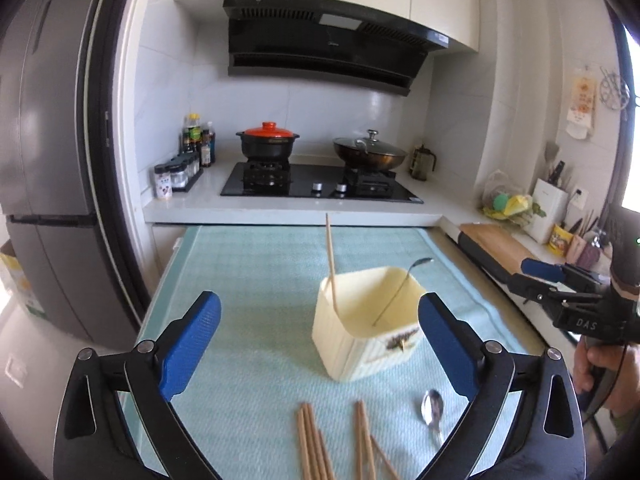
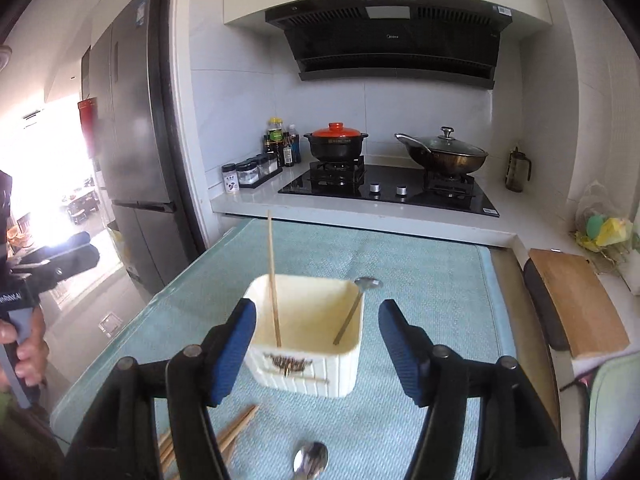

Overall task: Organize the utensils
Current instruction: 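Move both open tools back down toward the remaining utensils on the towel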

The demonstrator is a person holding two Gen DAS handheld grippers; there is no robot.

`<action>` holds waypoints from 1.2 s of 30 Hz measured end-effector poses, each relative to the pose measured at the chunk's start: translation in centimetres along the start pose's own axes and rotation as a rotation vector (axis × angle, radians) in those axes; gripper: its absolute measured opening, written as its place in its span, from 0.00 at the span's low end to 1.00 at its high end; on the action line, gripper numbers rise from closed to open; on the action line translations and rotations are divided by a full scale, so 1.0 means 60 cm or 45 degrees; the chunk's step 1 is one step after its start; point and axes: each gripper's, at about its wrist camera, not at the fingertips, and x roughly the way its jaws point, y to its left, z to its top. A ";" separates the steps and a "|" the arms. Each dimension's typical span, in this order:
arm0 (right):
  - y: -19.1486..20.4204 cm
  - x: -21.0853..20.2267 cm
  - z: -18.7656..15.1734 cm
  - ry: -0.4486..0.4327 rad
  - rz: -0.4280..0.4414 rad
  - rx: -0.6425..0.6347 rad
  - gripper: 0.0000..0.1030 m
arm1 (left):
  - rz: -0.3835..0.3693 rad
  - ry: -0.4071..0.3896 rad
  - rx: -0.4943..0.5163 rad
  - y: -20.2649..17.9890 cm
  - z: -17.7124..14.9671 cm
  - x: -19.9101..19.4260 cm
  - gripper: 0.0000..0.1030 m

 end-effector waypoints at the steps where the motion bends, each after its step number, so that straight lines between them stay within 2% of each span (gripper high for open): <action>1: 0.007 -0.022 -0.024 -0.002 -0.007 -0.004 0.63 | -0.006 0.017 0.010 -0.002 -0.020 -0.025 0.97; 5: 0.029 -0.097 -0.122 -0.015 -0.081 -0.026 0.63 | -0.009 0.056 0.048 -0.012 -0.101 -0.113 0.97; 10: 0.043 -0.154 -0.233 0.016 -0.194 -0.015 0.63 | 0.018 0.140 0.034 -0.029 -0.206 -0.163 0.97; 13: 0.050 -0.178 -0.290 0.027 -0.271 -0.003 0.63 | 0.058 0.190 0.051 -0.044 -0.270 -0.168 0.97; 17: 0.062 -0.203 -0.355 0.029 -0.384 -0.027 0.63 | 0.109 0.284 -0.009 -0.045 -0.348 -0.149 0.99; 20: 0.063 -0.207 -0.397 0.063 -0.402 -0.013 0.63 | 0.168 0.359 -0.080 -0.035 -0.390 -0.131 0.99; 23: 0.058 -0.209 -0.441 0.114 -0.386 0.048 0.63 | 0.232 0.366 -0.072 -0.030 -0.422 -0.130 0.99; 29: 0.057 -0.194 -0.485 0.196 -0.342 0.120 0.63 | 0.291 0.412 -0.102 -0.009 -0.464 -0.119 0.99; 36: 0.072 -0.165 -0.476 0.238 -0.294 0.108 0.63 | 0.334 0.448 -0.154 0.032 -0.469 -0.088 0.99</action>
